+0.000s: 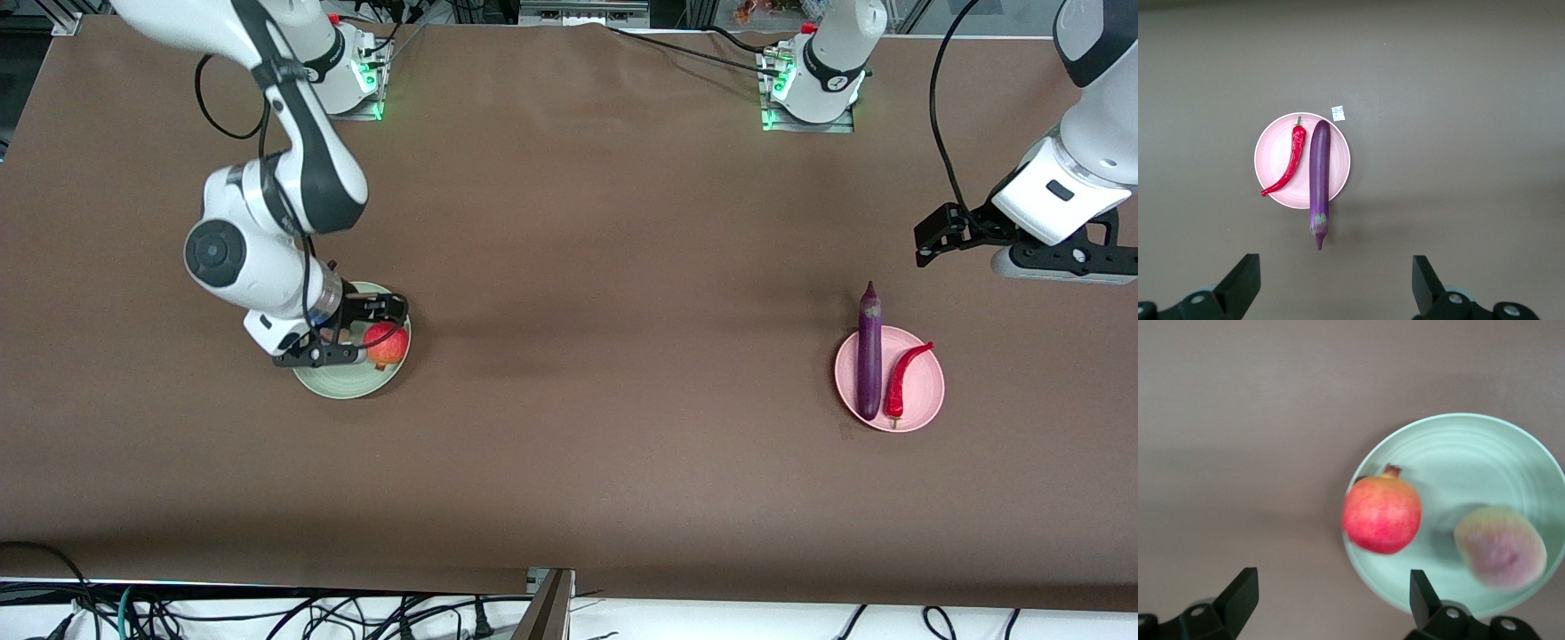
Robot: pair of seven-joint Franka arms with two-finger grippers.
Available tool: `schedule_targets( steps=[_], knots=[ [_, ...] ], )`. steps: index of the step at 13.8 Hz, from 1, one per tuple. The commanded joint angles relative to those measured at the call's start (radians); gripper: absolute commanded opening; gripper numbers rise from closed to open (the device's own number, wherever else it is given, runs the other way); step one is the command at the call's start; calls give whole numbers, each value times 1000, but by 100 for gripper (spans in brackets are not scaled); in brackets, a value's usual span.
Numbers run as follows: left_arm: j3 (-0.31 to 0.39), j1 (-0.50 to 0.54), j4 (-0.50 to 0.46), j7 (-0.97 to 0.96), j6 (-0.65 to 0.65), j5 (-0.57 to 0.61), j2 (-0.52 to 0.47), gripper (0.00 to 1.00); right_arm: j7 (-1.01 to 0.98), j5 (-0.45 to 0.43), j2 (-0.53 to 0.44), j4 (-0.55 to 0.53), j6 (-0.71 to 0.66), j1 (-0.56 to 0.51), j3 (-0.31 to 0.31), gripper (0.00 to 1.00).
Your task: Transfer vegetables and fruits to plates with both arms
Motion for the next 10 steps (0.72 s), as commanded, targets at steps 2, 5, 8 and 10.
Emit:
schedule_targets(
  steps=[2,5,8,10],
  knots=[
    [6,-9,23,21,-25,-5,1,100,43,-92,-217,-19,-195,0,-16,100],
    [6,-9,24,21,-30,-7,3,100,-86,-120,-347,12,-364,-1,-88,100],
    [3,-10,25,14,-31,-5,3,100,-187,-120,-372,93,-490,-1,-159,100],
    [1,-9,25,23,-31,-5,4,100,-176,-125,-369,150,-565,-1,-157,100]
  ],
)
